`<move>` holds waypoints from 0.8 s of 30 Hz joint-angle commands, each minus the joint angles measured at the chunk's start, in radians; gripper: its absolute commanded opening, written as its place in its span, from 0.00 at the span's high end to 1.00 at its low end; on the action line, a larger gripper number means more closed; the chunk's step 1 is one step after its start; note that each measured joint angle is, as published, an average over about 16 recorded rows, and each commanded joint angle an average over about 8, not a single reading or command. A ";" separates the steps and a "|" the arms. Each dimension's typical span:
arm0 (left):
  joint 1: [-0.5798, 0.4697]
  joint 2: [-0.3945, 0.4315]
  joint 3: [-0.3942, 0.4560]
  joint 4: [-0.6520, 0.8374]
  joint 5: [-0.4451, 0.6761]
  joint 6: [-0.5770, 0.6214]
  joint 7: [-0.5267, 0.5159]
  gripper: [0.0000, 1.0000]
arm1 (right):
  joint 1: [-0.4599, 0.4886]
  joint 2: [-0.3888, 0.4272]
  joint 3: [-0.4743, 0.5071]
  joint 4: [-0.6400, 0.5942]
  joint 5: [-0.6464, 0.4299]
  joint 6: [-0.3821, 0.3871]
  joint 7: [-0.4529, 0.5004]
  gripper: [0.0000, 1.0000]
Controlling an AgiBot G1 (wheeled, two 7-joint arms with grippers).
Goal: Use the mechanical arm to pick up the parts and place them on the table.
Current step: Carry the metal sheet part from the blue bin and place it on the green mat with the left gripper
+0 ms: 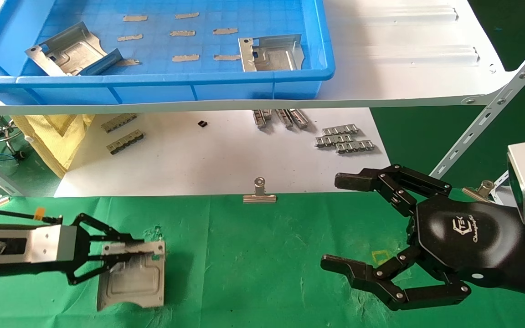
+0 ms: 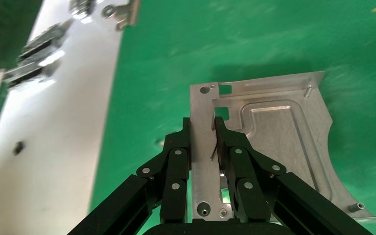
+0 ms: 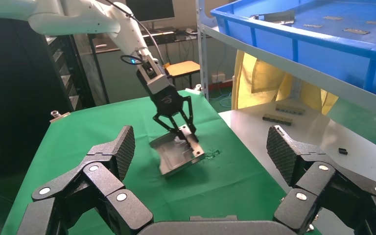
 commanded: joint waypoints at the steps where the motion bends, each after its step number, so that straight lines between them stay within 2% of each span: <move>1: -0.004 0.009 -0.003 0.034 -0.002 -0.015 0.023 0.00 | 0.000 0.000 0.000 0.000 0.000 0.000 0.000 0.00; 8: -0.025 0.029 0.008 0.084 0.012 0.010 0.059 0.00 | 0.000 0.000 0.000 0.000 0.000 0.000 0.000 0.00; 14: -0.033 0.033 0.016 0.097 -0.002 0.057 0.024 0.00 | 0.000 0.000 0.000 0.000 0.000 0.000 0.000 0.00; 19: -0.021 0.026 0.002 0.115 -0.065 0.062 -0.073 0.00 | 0.000 0.000 0.000 0.000 0.000 0.000 0.000 0.00; 24: 0.009 0.023 -0.036 0.176 -0.158 0.057 -0.255 0.00 | 0.000 0.000 0.000 0.000 0.000 0.000 0.000 0.00</move>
